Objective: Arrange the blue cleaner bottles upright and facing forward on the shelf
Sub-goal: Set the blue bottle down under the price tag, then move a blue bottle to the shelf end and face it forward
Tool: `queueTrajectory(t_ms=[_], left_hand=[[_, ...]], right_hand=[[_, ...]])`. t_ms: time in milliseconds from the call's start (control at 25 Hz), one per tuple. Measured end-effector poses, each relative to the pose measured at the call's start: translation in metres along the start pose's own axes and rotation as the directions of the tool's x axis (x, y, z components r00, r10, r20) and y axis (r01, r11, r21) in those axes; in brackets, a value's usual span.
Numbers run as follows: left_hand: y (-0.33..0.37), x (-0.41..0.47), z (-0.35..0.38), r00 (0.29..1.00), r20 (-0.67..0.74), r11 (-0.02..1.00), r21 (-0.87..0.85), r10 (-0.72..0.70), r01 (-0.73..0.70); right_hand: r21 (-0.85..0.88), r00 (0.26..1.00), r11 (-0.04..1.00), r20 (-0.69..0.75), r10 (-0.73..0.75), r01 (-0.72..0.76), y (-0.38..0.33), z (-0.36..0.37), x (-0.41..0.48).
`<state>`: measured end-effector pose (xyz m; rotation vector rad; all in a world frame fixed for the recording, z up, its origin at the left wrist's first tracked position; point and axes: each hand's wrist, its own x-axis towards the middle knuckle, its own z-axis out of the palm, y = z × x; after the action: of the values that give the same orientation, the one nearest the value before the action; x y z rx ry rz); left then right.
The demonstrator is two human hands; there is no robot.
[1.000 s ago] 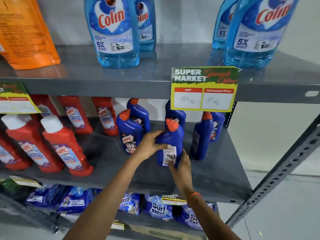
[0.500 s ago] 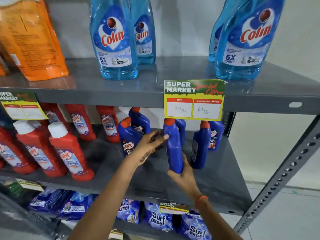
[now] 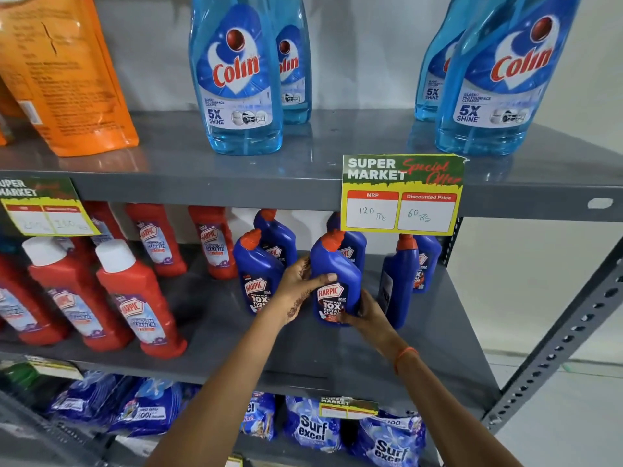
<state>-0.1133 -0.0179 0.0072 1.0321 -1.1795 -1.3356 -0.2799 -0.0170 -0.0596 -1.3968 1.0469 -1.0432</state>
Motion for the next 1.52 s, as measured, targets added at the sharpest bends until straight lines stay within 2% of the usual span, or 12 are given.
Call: queueTrajectory(t_ms=[640,720,760,840,880,960,1040,1160,1280,1360,1400,1520], left_hand=[[-0.02,-0.019,0.002,0.999,-0.012,0.995,0.087,0.053,-0.051],[-0.018,-0.023,0.009,0.993,-0.057,0.969,0.231,0.102,-0.087],[-0.017,-0.026,0.014,0.985,-0.095,0.937,0.333,0.141,-0.102],[-0.017,-0.032,0.022,0.954,-0.132,0.838,0.52,0.27,-0.165],[-0.017,-0.035,0.028,0.928,-0.134,0.765,0.613,0.346,-0.197],[-0.018,-0.04,0.039,0.872,-0.14,0.574,0.798,0.469,-0.181],[-0.017,-0.049,0.054,0.812,-0.13,0.41,0.901,0.569,-0.143],[-0.018,-0.056,0.081,0.741,-0.072,0.314,0.93,0.668,-0.192],[-0.023,-0.058,0.114,0.695,0.112,0.192,0.919,0.711,-0.344],[-0.027,-0.049,0.124,0.714,0.227,0.11,0.913,0.663,-0.392],[-0.026,-0.041,0.129,0.758,0.211,0.164,0.908,0.617,-0.386],[-0.013,-0.021,0.141,0.944,0.054,0.515,0.827,0.326,-0.225]], right_hand=[[-0.093,0.998,0.993,-0.017,0.065,-0.066,0.014,0.004,-0.017],[-0.101,0.987,0.993,-0.153,0.038,-0.054,0.008,0.006,-0.023],[-0.128,0.952,0.991,-0.305,-0.015,-0.025,0.003,0.006,-0.028],[-0.221,0.777,0.974,-0.604,-0.179,0.052,-0.007,0.0,-0.044],[-0.257,0.692,0.963,-0.682,-0.238,0.079,-0.011,-0.006,-0.05],[-0.272,0.626,0.96,-0.738,-0.252,0.066,-0.011,-0.022,-0.053],[-0.243,0.649,0.97,-0.737,-0.191,0.01,-0.003,-0.035,-0.048],[-0.299,0.755,0.949,-0.645,-0.122,-0.103,0.013,-0.046,-0.034],[-0.216,0.828,0.967,-0.56,-0.011,-0.133,0.015,-0.052,-0.023],[-0.167,0.839,0.98,-0.545,0.001,-0.11,0.012,-0.052,-0.021],[-0.174,0.842,0.979,-0.539,-0.007,-0.103,0.01,-0.053,-0.024],[-0.204,0.862,0.977,-0.506,-0.046,-0.068,0.014,-0.062,-0.04]])
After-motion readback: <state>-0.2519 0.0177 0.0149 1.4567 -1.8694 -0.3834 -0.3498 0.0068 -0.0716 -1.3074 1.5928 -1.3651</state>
